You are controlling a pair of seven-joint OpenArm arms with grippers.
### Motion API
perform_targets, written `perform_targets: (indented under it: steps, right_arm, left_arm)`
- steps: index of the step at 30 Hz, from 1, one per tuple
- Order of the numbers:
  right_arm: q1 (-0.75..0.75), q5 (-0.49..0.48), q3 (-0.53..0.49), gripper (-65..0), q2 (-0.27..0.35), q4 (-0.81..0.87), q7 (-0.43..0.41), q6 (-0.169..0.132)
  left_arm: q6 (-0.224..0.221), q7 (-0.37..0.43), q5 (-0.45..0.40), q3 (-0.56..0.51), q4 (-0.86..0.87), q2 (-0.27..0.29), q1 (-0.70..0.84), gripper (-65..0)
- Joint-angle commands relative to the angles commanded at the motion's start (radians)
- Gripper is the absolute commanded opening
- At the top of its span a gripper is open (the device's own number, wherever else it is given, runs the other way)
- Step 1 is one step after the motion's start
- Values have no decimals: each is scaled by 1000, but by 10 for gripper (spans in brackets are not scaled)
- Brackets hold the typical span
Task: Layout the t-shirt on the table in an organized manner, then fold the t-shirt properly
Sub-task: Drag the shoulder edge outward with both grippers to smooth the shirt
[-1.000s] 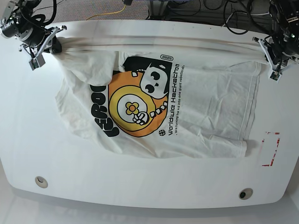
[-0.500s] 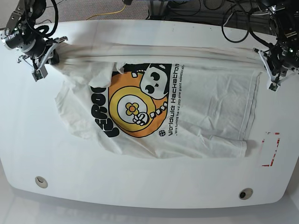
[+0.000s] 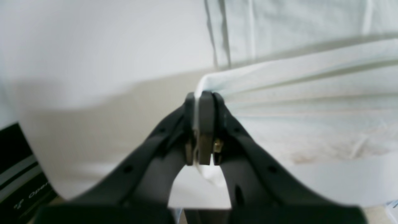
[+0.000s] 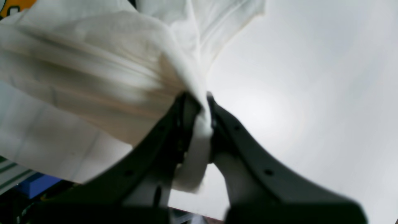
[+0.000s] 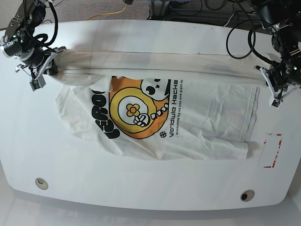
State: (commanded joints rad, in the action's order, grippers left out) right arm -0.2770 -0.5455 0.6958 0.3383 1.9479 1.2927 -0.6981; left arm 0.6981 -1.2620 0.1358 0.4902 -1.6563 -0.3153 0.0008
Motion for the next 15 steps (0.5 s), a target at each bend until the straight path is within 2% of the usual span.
perform_targets:
  steps: [3,6,11,13,14,15]
  right_arm:
    - [2,0,0,-645,2,-15,0,0]
    - [2,0,0,-604,2,-17,0,0]
    - [2,2,6,-393,2,-17,0,0]
    - [2,2,6,-319,2,-17,0,0]
    - [0,2,6,-258,2,-17,0,0]
    - [0,2,6,-233,3,-17,0,0]
  left_arm:
    - [0,0,0,-21,15,0,-14,-650]
    - [0,0,0,-41,21,0,-21,-650]
    - [0,0,-2,-58,23,0,-29,-649]
    - [0,0,-2,-69,23,-3,-29,-626]
    - [0,0,-2,-80,23,-14,-29,-589]
    - [0,0,-2,-84,23,-18,-29,-567]
